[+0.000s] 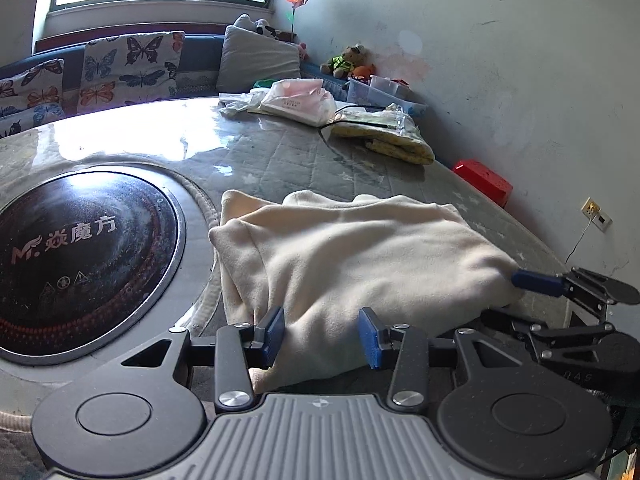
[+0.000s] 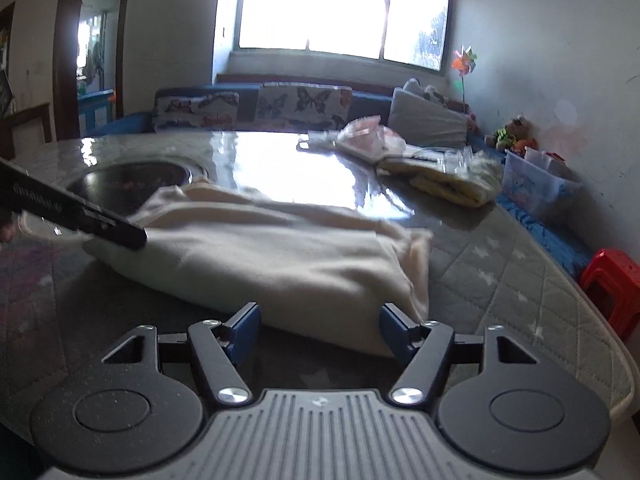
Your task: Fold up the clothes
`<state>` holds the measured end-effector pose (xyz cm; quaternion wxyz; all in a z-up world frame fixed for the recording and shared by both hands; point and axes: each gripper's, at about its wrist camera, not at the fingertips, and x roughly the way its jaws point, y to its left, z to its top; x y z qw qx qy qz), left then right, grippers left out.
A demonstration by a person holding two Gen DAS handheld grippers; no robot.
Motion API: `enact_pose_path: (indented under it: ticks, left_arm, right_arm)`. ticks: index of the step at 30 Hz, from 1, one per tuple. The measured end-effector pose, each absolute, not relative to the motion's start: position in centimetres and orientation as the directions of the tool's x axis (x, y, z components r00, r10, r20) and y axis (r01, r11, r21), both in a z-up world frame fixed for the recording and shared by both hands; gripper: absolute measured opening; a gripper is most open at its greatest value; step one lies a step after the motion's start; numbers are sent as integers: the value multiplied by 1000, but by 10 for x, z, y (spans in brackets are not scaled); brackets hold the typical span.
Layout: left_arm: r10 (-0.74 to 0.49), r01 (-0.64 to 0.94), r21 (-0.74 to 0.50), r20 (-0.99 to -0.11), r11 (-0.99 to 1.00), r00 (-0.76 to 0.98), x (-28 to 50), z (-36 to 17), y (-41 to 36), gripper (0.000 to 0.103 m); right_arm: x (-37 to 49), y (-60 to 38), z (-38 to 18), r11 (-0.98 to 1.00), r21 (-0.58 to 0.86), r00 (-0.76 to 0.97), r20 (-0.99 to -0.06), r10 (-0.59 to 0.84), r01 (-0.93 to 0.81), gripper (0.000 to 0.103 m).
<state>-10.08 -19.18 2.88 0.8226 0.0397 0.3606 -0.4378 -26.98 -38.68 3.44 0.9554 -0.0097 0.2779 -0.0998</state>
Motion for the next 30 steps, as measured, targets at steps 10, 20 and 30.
enact_pose_path:
  ticks: [10,20,30]
  left_arm:
    - [-671,745,-218,-635,630,382,-103,25,-189,45]
    - [-659,717,-217,-624,662,419,-104,33,-176,49]
    - [-716,766,-225,-576,603,394,-122,39,-192,42]
  right_arm:
    - [-247,-380,24,981,-91,817,-543,-193,171,66]
    - [-261,-371,36,981,-133,832,-520,-191,143,67]
    - [-251,-361,24,994,-82,823,-557,-106,73,65]
